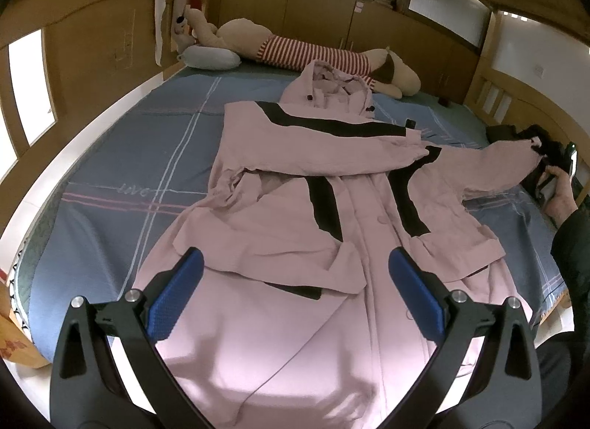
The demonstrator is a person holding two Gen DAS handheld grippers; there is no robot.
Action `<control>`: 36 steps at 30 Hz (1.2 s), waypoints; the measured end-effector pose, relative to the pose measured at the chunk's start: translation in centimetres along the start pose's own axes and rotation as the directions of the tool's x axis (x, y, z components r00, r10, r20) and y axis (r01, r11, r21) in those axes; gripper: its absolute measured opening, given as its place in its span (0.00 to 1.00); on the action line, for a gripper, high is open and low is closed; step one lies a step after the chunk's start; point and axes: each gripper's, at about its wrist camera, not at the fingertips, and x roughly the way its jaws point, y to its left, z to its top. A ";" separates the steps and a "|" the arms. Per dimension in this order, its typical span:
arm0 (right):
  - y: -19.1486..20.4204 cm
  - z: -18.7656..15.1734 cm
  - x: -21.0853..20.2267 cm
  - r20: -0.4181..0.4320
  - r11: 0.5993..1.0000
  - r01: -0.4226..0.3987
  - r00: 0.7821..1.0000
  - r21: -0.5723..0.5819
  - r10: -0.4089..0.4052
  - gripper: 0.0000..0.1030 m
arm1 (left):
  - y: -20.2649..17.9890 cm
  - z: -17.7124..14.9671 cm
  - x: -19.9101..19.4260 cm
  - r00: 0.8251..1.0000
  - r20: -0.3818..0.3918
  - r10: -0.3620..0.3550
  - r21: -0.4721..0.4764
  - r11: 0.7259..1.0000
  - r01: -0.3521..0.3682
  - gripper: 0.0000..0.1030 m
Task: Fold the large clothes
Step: 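Lift the gripped sleeve up off the bed with the right tool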
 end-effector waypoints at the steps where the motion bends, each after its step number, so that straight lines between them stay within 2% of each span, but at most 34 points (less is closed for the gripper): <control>1: 0.5 0.0 -0.2 0.003 1.000 -0.005 1.000 -0.011 0.005 0.11 | 0.0 0.0 0.0 1.000 0.001 0.000 0.001 1.000 0.000 0.98; 10: 6.6 -0.7 -2.1 0.016 0.991 -0.082 0.996 -0.106 0.084 0.11 | 0.1 0.0 -0.5 1.000 0.008 0.002 0.005 1.000 -0.002 0.98; 20: 12.6 -2.5 -3.9 0.002 0.966 -0.181 0.983 -0.184 0.184 0.11 | -0.1 -0.1 -0.7 1.000 0.009 -0.001 0.013 1.000 0.001 0.98; 36: 21.3 -8.6 -5.2 -0.120 0.884 -0.308 0.952 -0.352 0.283 0.11 | -0.4 -0.2 -0.9 1.000 0.005 -0.001 0.017 1.000 0.001 0.98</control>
